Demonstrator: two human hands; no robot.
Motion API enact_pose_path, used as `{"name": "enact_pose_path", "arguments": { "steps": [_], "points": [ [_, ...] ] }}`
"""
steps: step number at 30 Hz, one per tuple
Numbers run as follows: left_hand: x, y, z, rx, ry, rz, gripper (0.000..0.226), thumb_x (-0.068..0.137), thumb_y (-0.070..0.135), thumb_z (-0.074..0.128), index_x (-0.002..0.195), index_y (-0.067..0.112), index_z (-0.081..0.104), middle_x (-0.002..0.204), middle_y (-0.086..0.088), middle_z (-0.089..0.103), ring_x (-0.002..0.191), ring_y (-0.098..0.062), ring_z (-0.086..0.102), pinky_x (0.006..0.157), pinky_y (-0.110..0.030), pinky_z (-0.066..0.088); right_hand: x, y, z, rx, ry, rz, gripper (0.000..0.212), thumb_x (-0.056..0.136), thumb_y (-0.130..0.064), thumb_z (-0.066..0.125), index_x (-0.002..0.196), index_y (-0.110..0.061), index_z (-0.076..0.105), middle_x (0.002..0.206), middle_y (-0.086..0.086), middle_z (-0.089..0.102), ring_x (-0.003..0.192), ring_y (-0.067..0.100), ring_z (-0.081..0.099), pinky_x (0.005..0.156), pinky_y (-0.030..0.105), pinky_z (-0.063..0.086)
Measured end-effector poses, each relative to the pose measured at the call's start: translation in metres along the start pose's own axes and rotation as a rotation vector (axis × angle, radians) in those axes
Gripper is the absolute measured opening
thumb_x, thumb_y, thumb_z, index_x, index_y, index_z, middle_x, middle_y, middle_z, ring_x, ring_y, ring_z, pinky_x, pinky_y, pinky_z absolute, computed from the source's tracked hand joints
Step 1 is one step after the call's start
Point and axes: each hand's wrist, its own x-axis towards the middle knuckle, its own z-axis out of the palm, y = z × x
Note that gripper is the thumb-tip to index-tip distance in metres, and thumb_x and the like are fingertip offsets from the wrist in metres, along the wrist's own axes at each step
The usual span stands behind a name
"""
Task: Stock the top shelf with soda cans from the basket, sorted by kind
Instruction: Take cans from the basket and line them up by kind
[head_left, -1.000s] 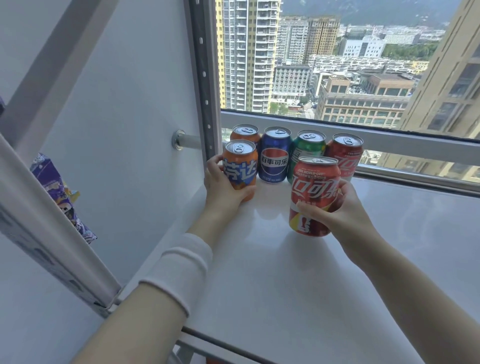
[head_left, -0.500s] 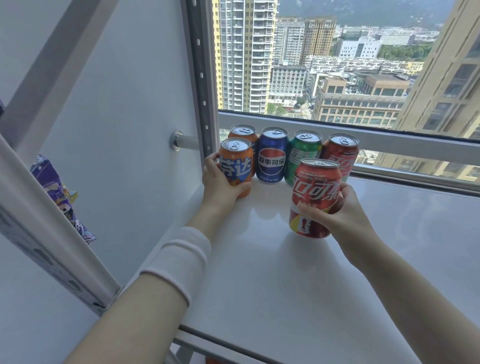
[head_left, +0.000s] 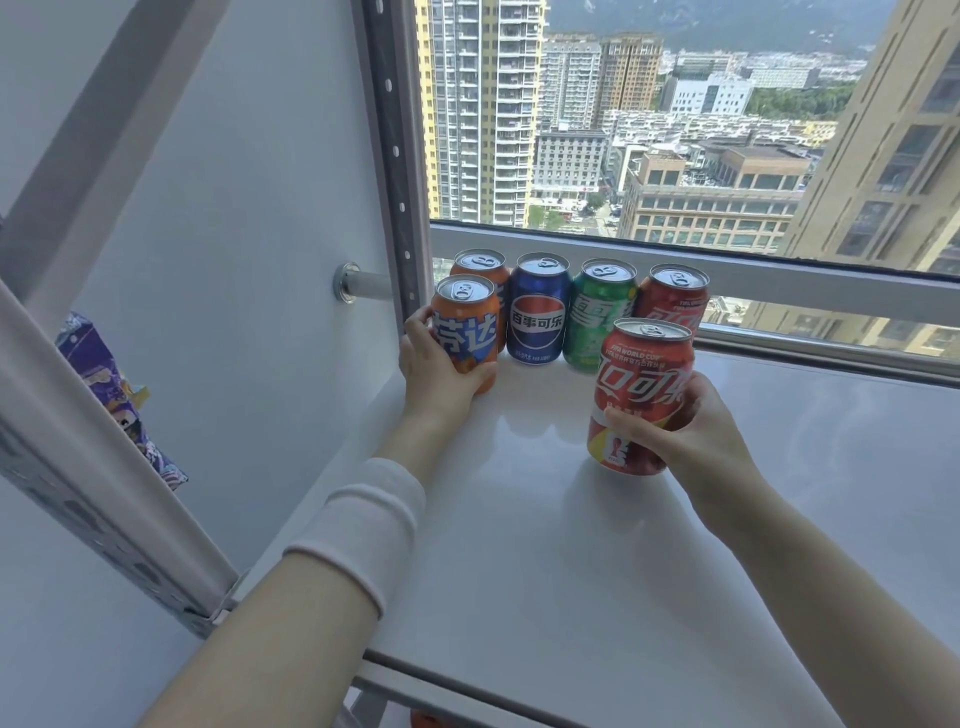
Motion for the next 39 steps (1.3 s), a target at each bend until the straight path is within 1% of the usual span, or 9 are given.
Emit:
{"name": "enact_pose_path", "arguments": {
  "steps": [4,9,12,16,19,22,27,35,39],
  "points": [
    [-0.008,0.004,-0.002,0.003,0.01,0.031,0.097,0.067,0.016,0.079,0.142,0.019,0.018,0.141,-0.01,0.025,0.135,-0.023,0.021,0.113,-0.034,0.024,0.002,0.003,-0.011,0.0,0.054,-0.031,0.064,0.062,-0.006,0.081,0.116,-0.015,0.047,0.107,0.001,0.063,0.097,0.013,0.062,0.08,0.029,0.051],
    [-0.025,0.037,-0.01,0.004,0.229,0.425,0.073,0.072,0.021,0.074,0.133,0.01,0.035,0.138,-0.016,0.034,0.123,-0.011,0.023,0.1,-0.002,0.02,0.013,0.008,-0.029,-0.023,0.11,-0.057,0.065,0.063,-0.003,0.081,0.114,-0.018,0.044,0.109,0.001,0.061,0.098,0.01,0.06,0.082,0.029,0.051],
    [-0.026,0.058,-0.006,0.028,0.194,0.615,0.059,0.075,0.036,0.066,0.124,0.019,0.037,0.134,-0.015,0.042,0.125,-0.018,0.033,0.105,-0.011,0.025,0.021,0.013,-0.036,-0.064,0.14,-0.059,0.068,0.062,-0.007,0.083,0.116,-0.021,0.043,0.117,0.004,0.057,0.101,0.01,0.057,0.081,0.027,0.05],
    [-0.026,0.077,0.011,0.102,0.14,0.755,0.053,0.077,0.035,0.065,0.12,0.021,0.038,0.129,-0.014,0.049,0.119,-0.016,0.037,0.104,-0.017,0.028,0.03,0.014,-0.039,-0.121,0.137,-0.065,0.072,0.062,-0.008,0.084,0.117,-0.024,0.042,0.116,0.002,0.055,0.105,0.014,0.053,0.081,0.026,0.047],
    [-0.026,0.078,0.024,0.159,0.044,0.812,0.049,0.078,0.034,0.061,0.12,0.016,0.043,0.126,-0.014,0.051,0.116,-0.019,0.04,0.101,-0.033,0.036,0.035,0.013,-0.037,-0.127,0.146,-0.086,0.075,0.061,-0.007,0.084,0.123,-0.017,0.044,0.113,-0.001,0.055,0.103,0.013,0.053,0.079,0.025,0.048],
    [-0.027,0.075,0.034,0.176,-0.061,0.806,0.05,0.077,0.035,0.058,0.12,0.014,0.045,0.127,-0.012,0.051,0.116,-0.024,0.042,0.1,-0.042,0.04,0.038,0.014,-0.036,-0.158,0.164,-0.104,0.077,0.061,-0.009,0.085,0.126,-0.016,0.044,0.11,-0.005,0.056,0.097,0.008,0.055,0.082,0.028,0.049],
    [-0.029,0.074,0.041,0.204,-0.107,0.805,0.051,0.076,0.038,0.056,0.12,0.012,0.047,0.127,-0.012,0.051,0.117,-0.022,0.04,0.101,-0.041,0.038,0.042,0.017,-0.036,-0.167,0.183,-0.115,0.078,0.062,-0.011,0.085,0.128,-0.015,0.042,0.102,-0.015,0.053,0.091,-0.005,0.052,0.077,0.021,0.048],
    [-0.031,0.072,0.041,0.206,-0.128,0.816,0.05,0.076,0.038,0.054,0.118,0.013,0.047,0.126,-0.012,0.053,0.116,-0.026,0.043,0.098,-0.049,0.041,0.045,0.017,-0.035,-0.152,0.183,-0.138,0.08,0.065,-0.009,0.083,0.128,-0.016,0.034,0.116,-0.006,0.045,0.092,-0.006,0.049,0.077,0.019,0.048],
    [-0.032,0.072,0.041,0.237,-0.146,0.806,0.051,0.075,0.039,0.053,0.118,0.011,0.049,0.124,-0.013,0.054,0.115,-0.031,0.048,0.096,-0.052,0.042,0.046,0.017,-0.037,-0.183,0.193,-0.14,0.08,0.064,-0.012,0.083,0.128,-0.016,0.035,0.12,-0.004,0.043,0.101,0.005,0.049,0.083,0.023,0.046]
  ]
}}
